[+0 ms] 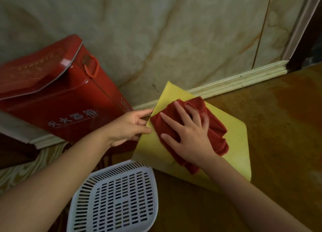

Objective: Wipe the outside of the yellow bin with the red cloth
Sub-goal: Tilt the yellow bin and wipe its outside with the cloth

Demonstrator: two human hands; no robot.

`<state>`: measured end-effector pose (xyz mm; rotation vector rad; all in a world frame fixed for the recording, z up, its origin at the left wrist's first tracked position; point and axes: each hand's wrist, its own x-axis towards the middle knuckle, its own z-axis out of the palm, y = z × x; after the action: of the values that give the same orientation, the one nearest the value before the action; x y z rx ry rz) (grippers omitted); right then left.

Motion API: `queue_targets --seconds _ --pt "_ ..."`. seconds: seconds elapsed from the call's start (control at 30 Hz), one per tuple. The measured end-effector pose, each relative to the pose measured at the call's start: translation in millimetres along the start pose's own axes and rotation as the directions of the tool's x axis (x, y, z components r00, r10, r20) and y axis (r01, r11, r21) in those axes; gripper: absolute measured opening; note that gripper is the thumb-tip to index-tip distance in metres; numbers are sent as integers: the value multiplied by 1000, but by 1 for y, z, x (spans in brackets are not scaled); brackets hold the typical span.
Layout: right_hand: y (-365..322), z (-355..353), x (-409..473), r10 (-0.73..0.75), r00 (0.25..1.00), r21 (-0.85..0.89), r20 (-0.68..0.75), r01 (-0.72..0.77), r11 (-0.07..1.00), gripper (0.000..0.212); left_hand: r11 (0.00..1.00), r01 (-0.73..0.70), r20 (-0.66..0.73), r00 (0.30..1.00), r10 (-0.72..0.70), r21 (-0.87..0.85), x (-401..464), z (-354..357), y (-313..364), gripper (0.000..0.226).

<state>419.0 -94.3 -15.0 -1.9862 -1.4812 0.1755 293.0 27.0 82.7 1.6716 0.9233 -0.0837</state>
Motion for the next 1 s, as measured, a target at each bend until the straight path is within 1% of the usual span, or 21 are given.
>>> queue_targets --seconds 0.07,0.13,0.2,0.23,0.27,0.3,0.37,0.4,0.43,0.5,0.53,0.57,0.63,0.67,0.7,0.77,0.83,0.87,0.93,0.97,1.0 --pt "10 -3 5 42 999 -18 18 -42 999 58 1000 -15 -4 1000 15 -1 6 3 4 64" --pt "21 -1 3 30 999 7 40 -31 1000 58 1000 -18 -45 999 19 13 11 5 7 63" --pt "39 6 -16 13 999 -18 39 -13 1000 59 1000 19 -105 994 -16 22 11 7 5 60" --pt "54 11 -32 38 999 -36 24 -38 999 59 999 42 -130 991 -38 31 10 7 3 58" --pt "71 14 -51 103 995 -35 7 -102 994 60 997 62 -152 987 -54 46 9 8 3 58" --pt "88 16 -69 203 979 -1 -10 -203 979 60 996 72 -178 982 -61 59 11 8 3 58" --pt "109 18 -91 419 908 116 -19 -415 903 61 994 60 -232 972 -38 88 15 8 7 54" --pt "112 17 -92 495 869 169 -18 -485 858 60 992 46 -245 969 -15 121 18 9 12 49" --pt "110 16 -88 541 841 201 -19 -527 826 59 988 34 -252 968 5 150 20 10 17 43" --pt "96 9 -73 580 814 234 -11 -562 793 57 985 38 -272 962 11 171 23 14 25 37" --pt "85 4 -64 571 821 251 -14 -550 797 56 984 43 -280 960 7 173 24 17 30 35" --pt "72 0 -57 534 845 263 -30 -509 820 54 983 50 -283 959 2 177 24 21 36 33" --pt "40 -6 -44 389 918 265 -83 -356 896 46 979 68 -288 958 -10 192 29 29 51 31" --pt "24 -10 -38 304 947 254 -107 -269 929 45 981 70 -288 958 -15 183 32 33 60 30" --pt "11 -14 -31 225 966 229 -129 -192 954 46 983 69 -283 959 -18 168 35 36 71 26" --pt "1 -22 -19 100 977 110 -186 -80 991 51 992 42 -267 964 -10 115 40 38 90 8" --pt "11 -30 -11 19 975 -26 -222 -25 999 57 996 -39 -227 972 58 86 44 34 94 18" --pt "21 -35 -8 2 976 -55 -216 -14 998 59 993 -89 -192 976 103 79 44 32 92 21" --pt "41 -42 4 -3 980 -64 -198 -10 998 61 986 -147 -149 976 158 81 39 26 82 17" --pt "49 -44 12 -3 982 -63 -187 -9 998 61 979 -171 -151 971 187 112 35 20 71 17" --pt "55 -43 20 2 985 -62 -172 -13 998 61 962 -198 -156 961 228 187 30 12 56 25"
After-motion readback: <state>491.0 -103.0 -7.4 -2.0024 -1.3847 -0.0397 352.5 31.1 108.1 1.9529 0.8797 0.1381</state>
